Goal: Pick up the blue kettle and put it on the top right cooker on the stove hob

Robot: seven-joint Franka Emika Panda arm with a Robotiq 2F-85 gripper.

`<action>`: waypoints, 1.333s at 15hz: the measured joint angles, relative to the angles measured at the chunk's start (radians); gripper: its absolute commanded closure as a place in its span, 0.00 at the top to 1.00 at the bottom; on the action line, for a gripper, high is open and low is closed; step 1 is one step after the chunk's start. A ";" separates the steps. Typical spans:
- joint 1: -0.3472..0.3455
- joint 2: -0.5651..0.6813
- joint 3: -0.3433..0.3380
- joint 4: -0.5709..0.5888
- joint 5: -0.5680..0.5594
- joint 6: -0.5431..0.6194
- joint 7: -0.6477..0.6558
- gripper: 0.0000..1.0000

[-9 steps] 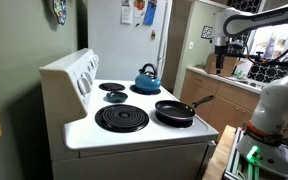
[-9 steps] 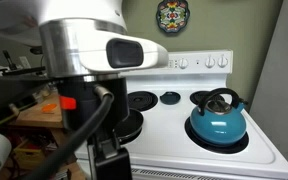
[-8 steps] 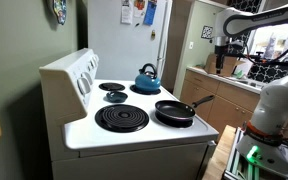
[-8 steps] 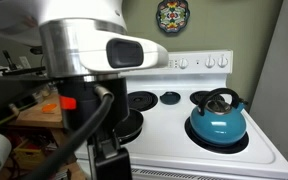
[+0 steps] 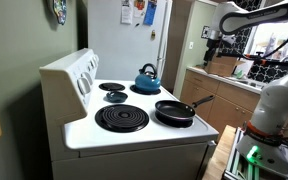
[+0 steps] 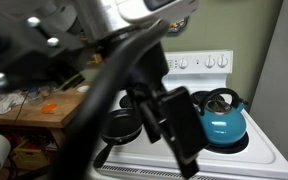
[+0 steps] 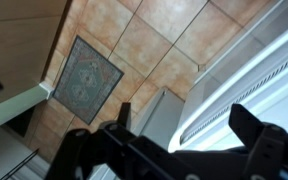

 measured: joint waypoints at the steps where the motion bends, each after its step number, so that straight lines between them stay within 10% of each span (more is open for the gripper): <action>1: 0.002 0.040 0.002 0.033 0.004 0.065 0.029 1.00; 11: 0.050 0.527 0.082 0.427 0.259 0.096 0.326 1.00; 20: 0.065 0.558 0.073 0.450 0.370 0.144 0.293 1.00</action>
